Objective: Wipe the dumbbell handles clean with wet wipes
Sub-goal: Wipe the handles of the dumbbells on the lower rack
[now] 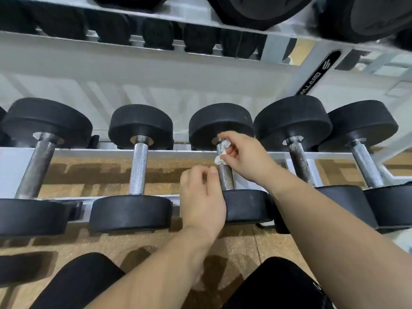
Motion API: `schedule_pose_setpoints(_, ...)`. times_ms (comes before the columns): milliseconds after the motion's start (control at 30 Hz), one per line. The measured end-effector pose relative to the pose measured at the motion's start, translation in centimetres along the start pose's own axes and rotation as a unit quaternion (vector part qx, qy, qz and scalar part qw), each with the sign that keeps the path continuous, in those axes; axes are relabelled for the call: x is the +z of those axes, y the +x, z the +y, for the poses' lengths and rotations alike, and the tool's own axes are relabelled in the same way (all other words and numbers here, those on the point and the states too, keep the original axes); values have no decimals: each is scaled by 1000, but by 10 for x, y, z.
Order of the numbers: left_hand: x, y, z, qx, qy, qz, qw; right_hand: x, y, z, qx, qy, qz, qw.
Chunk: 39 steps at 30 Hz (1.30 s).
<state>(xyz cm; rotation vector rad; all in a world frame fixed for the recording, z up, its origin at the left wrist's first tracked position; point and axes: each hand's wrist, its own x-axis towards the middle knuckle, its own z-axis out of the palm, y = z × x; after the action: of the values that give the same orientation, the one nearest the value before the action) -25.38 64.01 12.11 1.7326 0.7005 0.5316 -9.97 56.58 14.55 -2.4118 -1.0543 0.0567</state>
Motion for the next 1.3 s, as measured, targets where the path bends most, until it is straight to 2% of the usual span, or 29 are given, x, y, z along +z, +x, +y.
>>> schedule_pose_setpoints(67,-4,-3,-13,43,-9,-17,999,-4,-5,-1,12,-6,-4,1000)
schedule_pose_setpoints(200,-6,1,-18,41,27,-78,996,-3,-3,-6,-32,-80,-7,996)
schedule_pose_setpoints(467,-6,3,-21,57,29,-88,994,-6,-2,-11,-13,-57,-37,998)
schedule_pose_setpoints(633,-6,3,-23,53,23,-93,994,-10,-10,-14,-65,-78,-129,986)
schedule_pose_setpoints(733,-7,3,-22,31,16,-96,995,-10,3,-13,-73,-97,-99,988)
schedule_pose_setpoints(833,-7,1,-22,21,15,-100,995,-8,22,-16,-20,-109,-40,993)
schedule_pose_setpoints(900,-8,2,-22,28,10,-101,994,-8,21,-18,1,-104,-37,994)
schedule_pose_setpoints(1033,-9,2,-28,53,13,-98,994,-17,-10,-20,1,-61,-146,987)
schedule_pose_setpoints(1100,-9,2,-28,75,35,-97,992,-21,-18,-20,2,-52,-175,983)
schedule_pose_setpoints(1200,-9,2,-27,90,62,-102,989,-15,-4,-19,-30,-70,-132,988)
schedule_pose_setpoints(1300,-8,1,-27,57,40,-92,993,-7,13,-19,-24,-115,-60,991)
